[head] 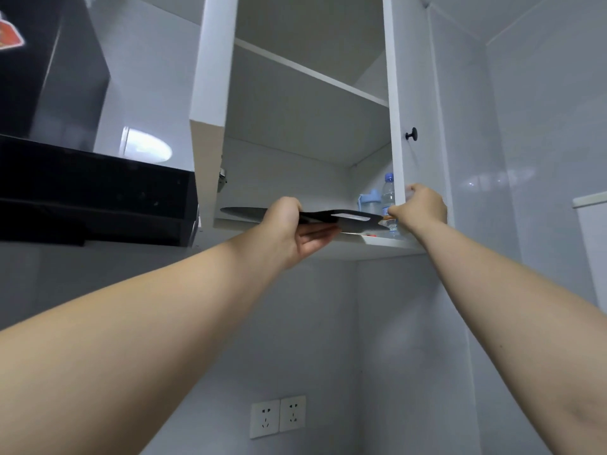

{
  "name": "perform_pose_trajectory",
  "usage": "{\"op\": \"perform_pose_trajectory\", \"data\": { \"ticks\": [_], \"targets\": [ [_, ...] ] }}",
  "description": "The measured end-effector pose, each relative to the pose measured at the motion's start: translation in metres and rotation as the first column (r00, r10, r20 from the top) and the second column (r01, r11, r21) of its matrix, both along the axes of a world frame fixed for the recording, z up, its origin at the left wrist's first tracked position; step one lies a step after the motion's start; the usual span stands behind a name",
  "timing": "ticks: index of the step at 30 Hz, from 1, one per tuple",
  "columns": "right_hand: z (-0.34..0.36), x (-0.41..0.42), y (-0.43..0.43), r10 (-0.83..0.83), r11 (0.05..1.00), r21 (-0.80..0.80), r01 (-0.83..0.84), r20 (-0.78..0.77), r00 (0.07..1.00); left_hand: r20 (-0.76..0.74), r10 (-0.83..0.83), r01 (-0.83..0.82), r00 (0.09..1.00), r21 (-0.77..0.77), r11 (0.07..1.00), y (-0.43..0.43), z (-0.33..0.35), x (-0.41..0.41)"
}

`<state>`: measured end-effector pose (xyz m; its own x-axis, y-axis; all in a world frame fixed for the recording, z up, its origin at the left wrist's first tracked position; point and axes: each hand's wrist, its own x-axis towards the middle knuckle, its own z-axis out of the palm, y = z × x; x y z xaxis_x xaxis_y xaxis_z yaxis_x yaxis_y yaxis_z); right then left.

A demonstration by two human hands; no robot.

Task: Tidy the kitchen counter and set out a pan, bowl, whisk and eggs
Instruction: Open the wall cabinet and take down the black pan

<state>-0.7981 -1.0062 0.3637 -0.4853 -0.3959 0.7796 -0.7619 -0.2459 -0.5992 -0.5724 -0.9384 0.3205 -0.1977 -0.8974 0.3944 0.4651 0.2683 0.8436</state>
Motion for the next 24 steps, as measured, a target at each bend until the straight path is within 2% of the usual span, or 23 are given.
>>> {"op": "perform_pose_trajectory", "data": {
  "ticks": [8,16,22,24],
  "targets": [
    [0.006,0.0,-0.013,0.042,0.997,0.053,-0.047,0.079,0.996,0.017,-0.024,0.024,1.0,-0.029,0.999,0.013,-0.018,0.007],
    [0.003,0.005,-0.022,-0.009,0.998,0.059,0.007,0.035,0.999,-0.056,0.01,-0.008,0.998,0.036,0.999,0.017,-0.044,0.017],
    [-0.003,0.006,-0.017,-0.05,0.999,0.016,0.05,0.025,0.998,0.184,0.049,-0.062,0.982,0.07,0.996,0.022,-0.075,0.018],
    [-0.004,0.005,-0.013,-0.048,0.999,0.025,0.047,0.017,0.999,0.221,0.037,-0.057,0.975,0.081,0.995,0.028,-0.082,0.014]
  ]
}}
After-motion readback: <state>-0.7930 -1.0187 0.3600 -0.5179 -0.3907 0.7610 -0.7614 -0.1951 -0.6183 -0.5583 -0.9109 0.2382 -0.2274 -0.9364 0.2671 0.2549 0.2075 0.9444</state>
